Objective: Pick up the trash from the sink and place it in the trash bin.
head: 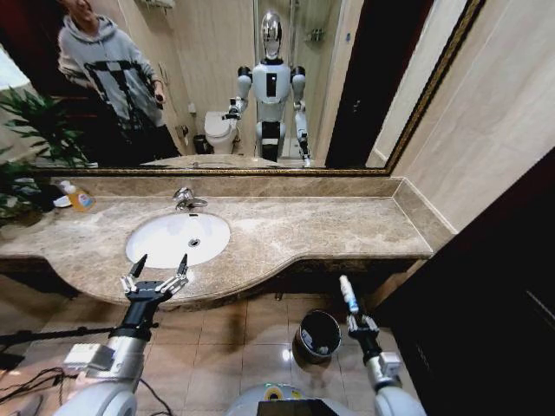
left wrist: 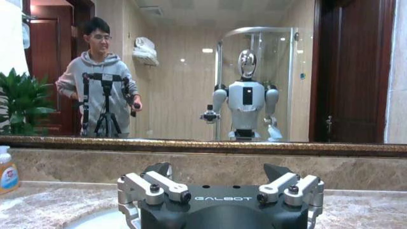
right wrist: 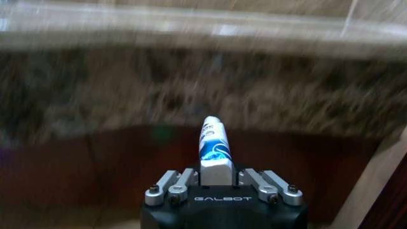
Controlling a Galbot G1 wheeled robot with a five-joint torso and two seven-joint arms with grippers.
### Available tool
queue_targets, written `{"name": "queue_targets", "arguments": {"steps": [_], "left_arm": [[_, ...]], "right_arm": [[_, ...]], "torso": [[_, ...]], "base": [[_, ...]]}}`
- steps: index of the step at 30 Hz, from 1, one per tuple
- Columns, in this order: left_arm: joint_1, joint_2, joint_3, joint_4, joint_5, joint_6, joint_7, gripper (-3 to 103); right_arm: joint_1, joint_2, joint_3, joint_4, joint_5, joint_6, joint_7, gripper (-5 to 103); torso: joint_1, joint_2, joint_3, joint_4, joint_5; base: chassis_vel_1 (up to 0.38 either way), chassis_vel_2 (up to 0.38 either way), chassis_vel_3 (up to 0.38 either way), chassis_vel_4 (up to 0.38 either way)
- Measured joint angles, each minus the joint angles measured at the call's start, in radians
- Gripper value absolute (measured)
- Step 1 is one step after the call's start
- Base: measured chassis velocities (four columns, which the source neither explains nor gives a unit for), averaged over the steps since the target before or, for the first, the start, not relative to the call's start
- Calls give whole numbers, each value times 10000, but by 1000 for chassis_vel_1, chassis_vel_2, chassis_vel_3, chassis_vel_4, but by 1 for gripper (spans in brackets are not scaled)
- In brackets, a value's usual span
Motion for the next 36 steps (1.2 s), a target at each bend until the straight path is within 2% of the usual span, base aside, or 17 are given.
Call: {"name": "queue_targets", "arguments": {"steps": [5,9,14,17,23,29,36], "left_arm": [[0,0,0,-1,0,0,0,100],[0,0,0,0,0,0,0,100],[0,0,0,0,0,0,0,100],[0,0,0,0,0,0,0,100],[0,0,0,0,0,0,0,100],[0,0,0,0,0,0,0,100],[0,0,0,0,0,0,0,100]], "right_arm": [[726,-78,-332,-1431,-308,-257,-53,27],[1501,-107,-614,-2972,-981,-650,-268,27],[1850,-41,-783,-3568,-991,-1159,-473,27],[2389,20,-1019,-4528,-1386,-1329,-537,27],[3201,18,-1154,-5832,-1755,-1337,-544,27],[3939,-52,-1099,-6996,-1728,-1326,-393,27],[5120,-145,-1126,-8931,-1783,-904,-244,27]], "torso": [[0,0,1,1,0],[1,0,0,2,-1],[1,0,1,1,-1],[1,0,1,1,-1],[1,0,1,1,-1],[1,0,1,1,1],[1,0,1,1,-1]], "base": [[0,0,0,0],[0,0,0,0],[0,0,0,0],[0,0,0,0],[0,0,0,0],[0,0,0,0],[0,0,0,0]]}}
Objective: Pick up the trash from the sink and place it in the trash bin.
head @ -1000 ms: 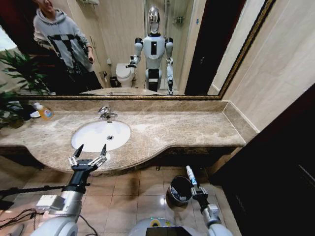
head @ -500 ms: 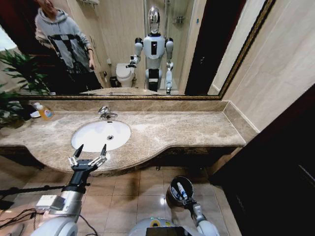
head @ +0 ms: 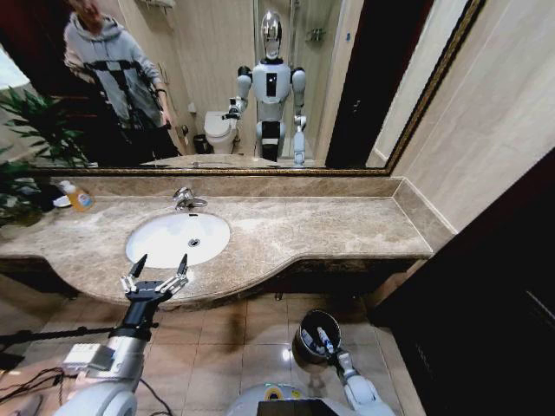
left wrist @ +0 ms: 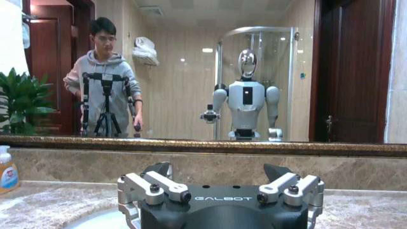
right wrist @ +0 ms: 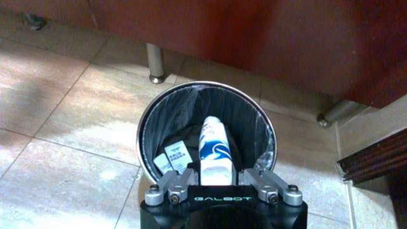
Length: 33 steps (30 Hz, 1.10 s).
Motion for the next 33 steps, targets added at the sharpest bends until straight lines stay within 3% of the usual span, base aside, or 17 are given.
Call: {"name": "queue_targets", "arguments": {"steps": [8,10,13,15,23,27,28,33], "left_arm": [[0,0,0,0,0,0,0,100],[0,0,0,0,0,0,0,100],[0,0,0,0,0,0,0,100],[0,0,0,0,0,0,0,100],[0,0,0,0,0,0,0,100],[0,0,0,0,0,0,0,100],[0,-1,0,0,0,0,0,100],[0,0,0,0,0,0,0,100]], "right_arm": [[493,53,-134,-948,41,519,303,25],[549,51,-206,-1078,136,595,461,30],[477,14,-262,-1027,194,613,501,46],[453,11,-274,-1005,198,612,502,46],[104,81,-261,-685,224,713,501,84],[-208,78,-283,-427,265,925,431,89],[-441,78,-286,-208,299,974,401,97],[-1111,77,-287,721,517,978,361,100]], "torso": [[0,0,0,0,0],[0,0,0,0,1],[0,0,-1,0,-1],[0,0,0,-1,0],[0,0,-1,0,0],[0,0,-1,0,1],[0,0,-1,0,1],[-1,0,-1,0,1]], "base": [[0,0,0,0],[0,0,0,0],[0,0,0,0],[0,0,0,0],[0,0,0,0],[0,0,0,0],[0,0,0,0],[0,0,0,0]]}}
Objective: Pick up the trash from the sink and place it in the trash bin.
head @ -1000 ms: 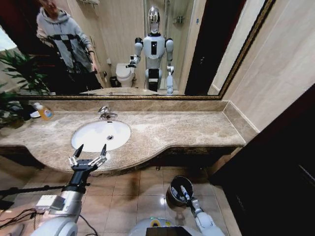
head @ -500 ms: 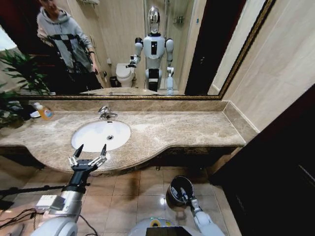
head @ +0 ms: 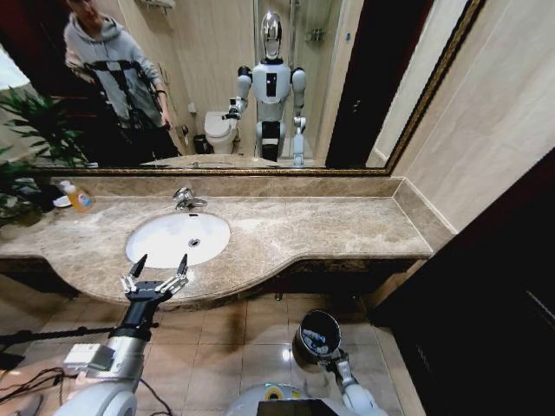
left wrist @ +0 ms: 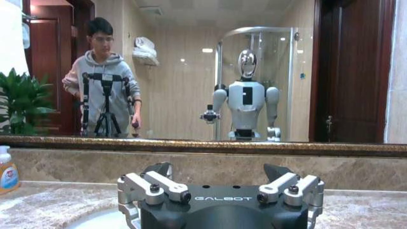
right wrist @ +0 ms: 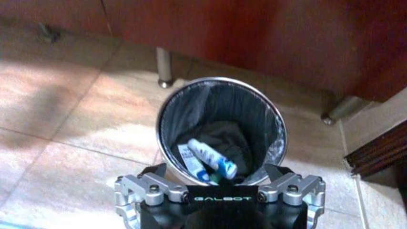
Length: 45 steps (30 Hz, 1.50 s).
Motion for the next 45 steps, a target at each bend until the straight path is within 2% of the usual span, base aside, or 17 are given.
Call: {"name": "queue_targets", "arguments": {"steps": [4,5,9,15,21,24,27,35,45], "left_arm": [[0,0,0,0,0,0,0,100],[0,0,0,0,0,0,0,100],[0,0,0,0,0,0,0,100],[0,0,0,0,0,0,0,100],[0,0,0,0,0,0,0,100],[0,0,0,0,0,0,0,100],[0,0,0,1,0,0,0,100],[0,0,0,0,0,0,0,100],[0,0,0,0,0,0,0,100]], "right_arm": [[-631,-35,63,1268,379,-32,-16,101],[-778,-53,84,1605,514,-36,-31,96],[-1795,-125,179,3601,1126,44,-150,99],[-2810,-84,492,5247,963,488,-149,99],[-4055,26,966,7717,859,838,7,100],[-4287,144,1051,8232,690,991,36,100],[-4944,302,1034,9821,587,1112,83,100],[-5397,403,879,12182,621,793,111,100],[-5455,365,367,13877,416,368,239,100]], "torso": [[0,0,0,0,0],[0,0,0,0,-1],[0,1,0,0,0],[0,1,0,0,0],[0,1,0,0,-1],[0,0,0,0,-1],[-1,1,0,0,-2],[0,1,0,0,-1],[0,1,0,0,-2]], "base": [[0,0,0,0],[0,0,0,0],[0,0,0,0],[0,0,0,0],[0,0,0,0],[0,0,0,0],[0,0,0,0],[0,0,0,0],[0,0,0,0]]}}
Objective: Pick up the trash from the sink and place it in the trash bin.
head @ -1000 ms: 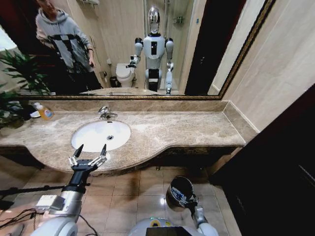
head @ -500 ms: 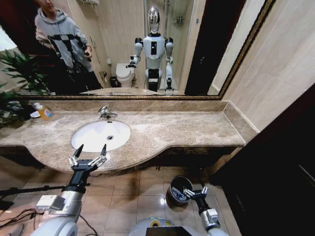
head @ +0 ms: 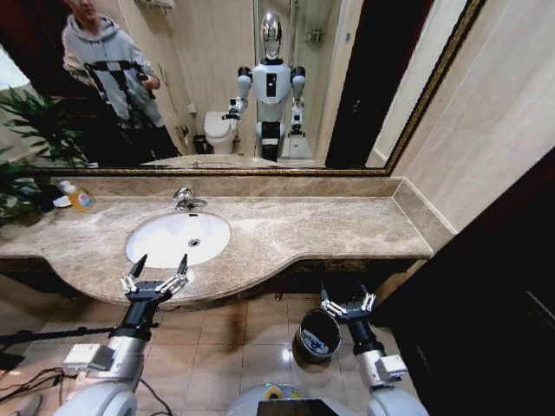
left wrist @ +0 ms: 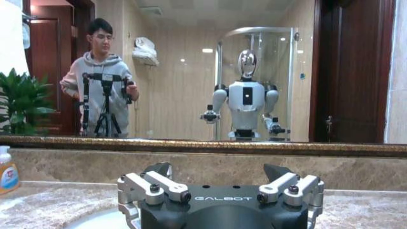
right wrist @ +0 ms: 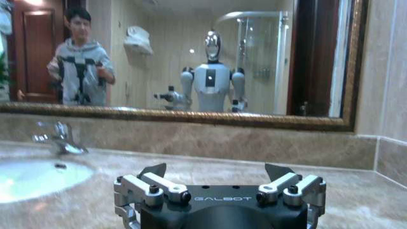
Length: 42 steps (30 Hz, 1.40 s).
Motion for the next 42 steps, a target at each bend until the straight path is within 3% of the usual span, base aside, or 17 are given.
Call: {"name": "queue_targets", "arguments": {"steps": [12,42], "left_arm": [[0,0,0,0,0,-1,0,100],[0,0,0,0,0,0,0,100]], "right_arm": [[285,-45,-589,730,-172,-840,-66,100],[325,-28,-574,607,-236,-866,-81,100]], "torso": [[0,0,0,0,0],[0,0,0,0,1]], "base": [[0,0,0,0],[0,0,0,0]]}}
